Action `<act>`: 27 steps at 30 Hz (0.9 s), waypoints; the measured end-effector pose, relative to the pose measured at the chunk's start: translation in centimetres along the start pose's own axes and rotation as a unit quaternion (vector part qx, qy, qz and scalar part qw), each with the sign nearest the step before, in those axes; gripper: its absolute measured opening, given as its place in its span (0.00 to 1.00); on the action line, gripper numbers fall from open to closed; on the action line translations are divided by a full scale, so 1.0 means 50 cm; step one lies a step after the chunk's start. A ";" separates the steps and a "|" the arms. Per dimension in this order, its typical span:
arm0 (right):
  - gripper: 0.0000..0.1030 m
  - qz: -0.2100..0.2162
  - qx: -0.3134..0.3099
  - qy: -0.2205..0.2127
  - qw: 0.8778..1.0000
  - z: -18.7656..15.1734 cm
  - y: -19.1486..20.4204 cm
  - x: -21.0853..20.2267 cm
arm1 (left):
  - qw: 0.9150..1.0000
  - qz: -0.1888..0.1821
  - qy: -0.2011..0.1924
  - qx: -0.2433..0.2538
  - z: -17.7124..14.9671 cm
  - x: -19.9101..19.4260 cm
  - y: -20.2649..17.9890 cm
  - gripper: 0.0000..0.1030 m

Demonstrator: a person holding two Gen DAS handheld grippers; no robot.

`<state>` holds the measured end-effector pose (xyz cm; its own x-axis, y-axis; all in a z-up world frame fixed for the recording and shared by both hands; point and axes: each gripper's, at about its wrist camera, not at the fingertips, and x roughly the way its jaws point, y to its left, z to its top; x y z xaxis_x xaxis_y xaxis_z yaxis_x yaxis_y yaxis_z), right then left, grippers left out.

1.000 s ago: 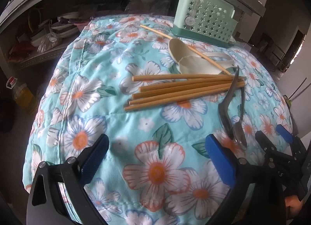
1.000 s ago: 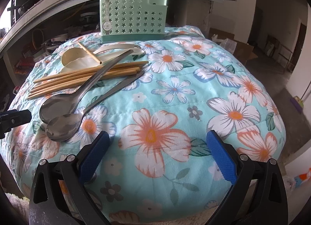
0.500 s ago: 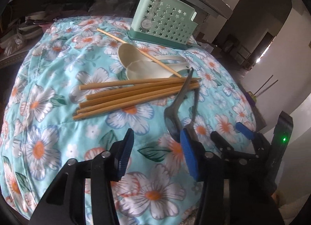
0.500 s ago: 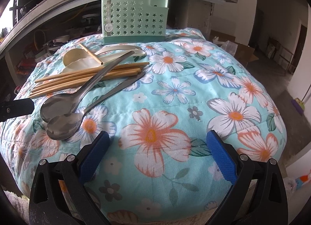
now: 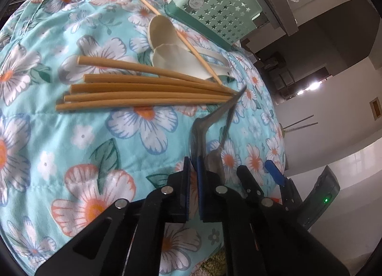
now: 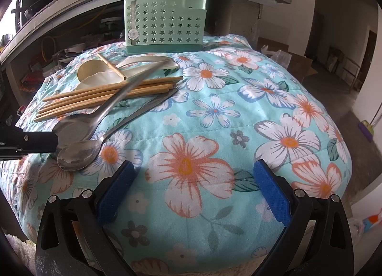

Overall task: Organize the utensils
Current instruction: 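Reach the left gripper to a stainless steel spoon and close on it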

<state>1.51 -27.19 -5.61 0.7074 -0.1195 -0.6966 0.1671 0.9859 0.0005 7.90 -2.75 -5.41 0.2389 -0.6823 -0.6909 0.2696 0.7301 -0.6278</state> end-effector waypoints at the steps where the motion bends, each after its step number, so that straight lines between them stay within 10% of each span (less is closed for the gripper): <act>1: 0.92 0.000 0.000 0.000 1.000 0.000 0.000 0.000 | 1.000 0.001 -0.005 0.003 0.004 -0.003 0.000 0.01; 27: 0.92 -0.002 -0.002 0.000 1.000 0.000 0.000 0.000 | 0.999 0.034 -0.020 -0.020 0.031 -0.013 0.038 0.18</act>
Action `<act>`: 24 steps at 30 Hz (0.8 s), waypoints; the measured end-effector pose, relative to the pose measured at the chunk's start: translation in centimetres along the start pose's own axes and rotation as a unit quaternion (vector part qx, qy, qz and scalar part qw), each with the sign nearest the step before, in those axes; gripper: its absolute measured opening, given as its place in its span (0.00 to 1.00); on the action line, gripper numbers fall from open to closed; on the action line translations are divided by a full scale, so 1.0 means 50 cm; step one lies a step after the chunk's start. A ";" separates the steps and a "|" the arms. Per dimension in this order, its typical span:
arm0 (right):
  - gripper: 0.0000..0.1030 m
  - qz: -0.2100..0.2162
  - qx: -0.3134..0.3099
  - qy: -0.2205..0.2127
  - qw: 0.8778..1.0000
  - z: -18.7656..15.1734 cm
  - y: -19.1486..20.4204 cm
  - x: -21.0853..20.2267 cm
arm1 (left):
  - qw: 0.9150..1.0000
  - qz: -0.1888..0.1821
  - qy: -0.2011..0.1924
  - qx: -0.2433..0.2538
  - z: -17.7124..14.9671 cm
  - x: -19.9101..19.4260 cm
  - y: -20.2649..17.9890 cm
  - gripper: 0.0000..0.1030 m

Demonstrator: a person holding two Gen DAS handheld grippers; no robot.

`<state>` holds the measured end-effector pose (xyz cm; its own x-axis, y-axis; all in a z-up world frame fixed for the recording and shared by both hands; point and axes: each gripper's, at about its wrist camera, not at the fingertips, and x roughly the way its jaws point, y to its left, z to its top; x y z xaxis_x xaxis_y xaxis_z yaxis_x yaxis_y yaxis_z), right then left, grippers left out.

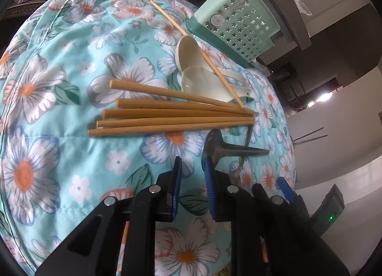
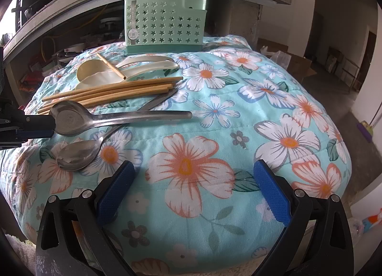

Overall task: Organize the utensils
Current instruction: 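Reach the left gripper to a stainless steel spoon and close on it, then lift the steel spoon with the left gripper and lower it into the green caddy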

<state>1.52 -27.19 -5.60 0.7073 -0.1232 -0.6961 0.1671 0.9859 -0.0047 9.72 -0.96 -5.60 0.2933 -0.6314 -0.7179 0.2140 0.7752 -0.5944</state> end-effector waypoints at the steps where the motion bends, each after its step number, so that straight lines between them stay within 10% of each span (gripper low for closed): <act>1: 0.92 0.000 0.000 0.000 1.000 0.000 0.000 0.000 | 1.000 0.000 0.000 0.000 0.001 0.002 -0.001 0.18; 24: 0.92 0.011 -0.036 -0.033 0.999 -0.001 0.012 -0.027 | 0.999 -0.020 -0.026 -0.006 0.010 -0.009 -0.018 0.01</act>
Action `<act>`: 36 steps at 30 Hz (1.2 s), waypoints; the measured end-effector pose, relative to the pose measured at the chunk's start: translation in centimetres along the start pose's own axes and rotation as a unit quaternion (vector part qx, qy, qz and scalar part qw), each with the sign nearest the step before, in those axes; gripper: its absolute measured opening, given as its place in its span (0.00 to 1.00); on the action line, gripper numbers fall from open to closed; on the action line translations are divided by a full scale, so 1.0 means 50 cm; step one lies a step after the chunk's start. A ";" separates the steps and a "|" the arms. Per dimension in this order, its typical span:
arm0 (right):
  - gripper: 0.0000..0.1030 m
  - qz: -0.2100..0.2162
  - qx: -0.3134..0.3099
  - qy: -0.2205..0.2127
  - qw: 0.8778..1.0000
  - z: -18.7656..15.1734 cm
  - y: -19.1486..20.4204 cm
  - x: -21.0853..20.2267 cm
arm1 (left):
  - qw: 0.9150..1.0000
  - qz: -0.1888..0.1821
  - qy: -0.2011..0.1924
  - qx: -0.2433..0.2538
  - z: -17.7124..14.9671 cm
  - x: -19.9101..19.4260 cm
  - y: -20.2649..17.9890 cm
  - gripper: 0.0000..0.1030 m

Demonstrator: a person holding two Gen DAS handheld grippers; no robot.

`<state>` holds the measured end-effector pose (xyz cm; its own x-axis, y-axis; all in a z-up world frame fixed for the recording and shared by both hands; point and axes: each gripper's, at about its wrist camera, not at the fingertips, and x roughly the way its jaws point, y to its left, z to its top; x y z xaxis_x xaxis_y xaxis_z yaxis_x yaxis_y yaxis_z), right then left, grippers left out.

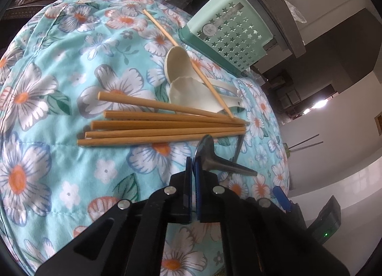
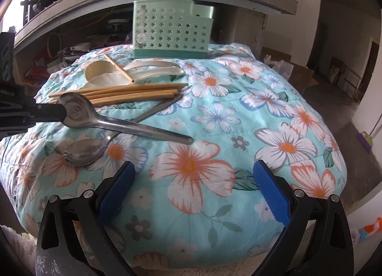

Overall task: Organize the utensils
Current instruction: 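Lift the steel spoon with the left gripper and lower it into the green caddy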

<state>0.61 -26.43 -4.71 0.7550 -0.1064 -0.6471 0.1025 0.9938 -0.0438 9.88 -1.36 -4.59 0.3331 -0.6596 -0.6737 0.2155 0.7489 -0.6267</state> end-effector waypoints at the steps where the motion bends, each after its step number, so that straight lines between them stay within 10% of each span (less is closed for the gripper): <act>1: 0.91 0.004 -0.008 -0.009 1.000 0.000 0.006 -0.007 | 1.000 -0.004 -0.002 0.000 0.001 -0.004 -0.004 0.01; 13: 0.70 0.116 -0.117 -0.074 0.984 0.005 0.111 -0.071 | 0.997 -0.056 -0.046 -0.001 0.024 -0.063 -0.028 0.01; 29: 0.08 0.069 -0.268 -0.061 0.959 -0.028 0.226 -0.024 | 0.992 -0.073 -0.098 0.013 0.050 -0.124 -0.034 0.01; 36: 0.02 0.059 -0.254 -0.076 0.962 -0.014 0.221 -0.041 | 0.989 -0.067 -0.130 0.031 0.064 -0.160 -0.035 0.01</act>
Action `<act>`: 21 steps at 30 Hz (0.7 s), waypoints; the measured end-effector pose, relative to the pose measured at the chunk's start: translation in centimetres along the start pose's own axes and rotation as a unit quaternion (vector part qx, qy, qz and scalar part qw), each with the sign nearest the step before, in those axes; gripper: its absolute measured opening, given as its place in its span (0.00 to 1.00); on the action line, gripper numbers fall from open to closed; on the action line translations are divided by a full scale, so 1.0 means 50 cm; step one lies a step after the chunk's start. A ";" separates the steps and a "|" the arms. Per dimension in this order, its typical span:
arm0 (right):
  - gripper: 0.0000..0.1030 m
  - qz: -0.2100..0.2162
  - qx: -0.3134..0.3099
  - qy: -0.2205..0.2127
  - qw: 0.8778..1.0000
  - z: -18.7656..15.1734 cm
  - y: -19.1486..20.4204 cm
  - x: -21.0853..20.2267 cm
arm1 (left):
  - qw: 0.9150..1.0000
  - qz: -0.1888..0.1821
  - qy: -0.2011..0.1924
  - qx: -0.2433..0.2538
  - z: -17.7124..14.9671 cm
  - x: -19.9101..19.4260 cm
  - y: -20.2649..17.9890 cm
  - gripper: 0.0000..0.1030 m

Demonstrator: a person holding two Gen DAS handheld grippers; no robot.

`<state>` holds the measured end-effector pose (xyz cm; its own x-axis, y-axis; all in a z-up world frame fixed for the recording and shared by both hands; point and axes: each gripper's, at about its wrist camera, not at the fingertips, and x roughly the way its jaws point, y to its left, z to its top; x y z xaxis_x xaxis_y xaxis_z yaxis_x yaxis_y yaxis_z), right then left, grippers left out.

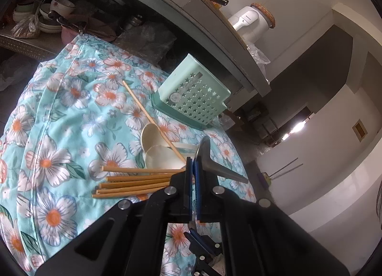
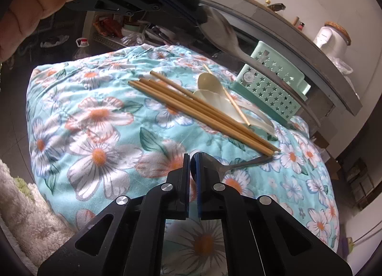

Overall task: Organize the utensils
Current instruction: 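Lift the steel spoon with the left gripper and lower it into the green caddy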

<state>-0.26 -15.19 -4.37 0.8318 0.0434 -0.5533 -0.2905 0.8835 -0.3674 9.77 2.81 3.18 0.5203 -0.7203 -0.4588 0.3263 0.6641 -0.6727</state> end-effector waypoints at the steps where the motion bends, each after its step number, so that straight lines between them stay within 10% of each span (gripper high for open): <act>1: 0.02 0.000 0.007 -0.003 1.000 0.005 -0.007 -0.005 | 1.000 0.000 -0.005 0.003 0.005 -0.005 -0.001 0.01; 21: 0.00 0.069 0.224 -0.072 0.969 0.058 -0.195 -0.115 | 0.996 0.002 -0.079 0.051 0.079 -0.057 -0.040 0.01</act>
<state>-0.83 -22.71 4.58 0.8663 0.2122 -0.4522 -0.1964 0.9771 0.0823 10.78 4.33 8.11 0.6366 -0.6830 -0.3581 0.3982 0.6888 -0.6058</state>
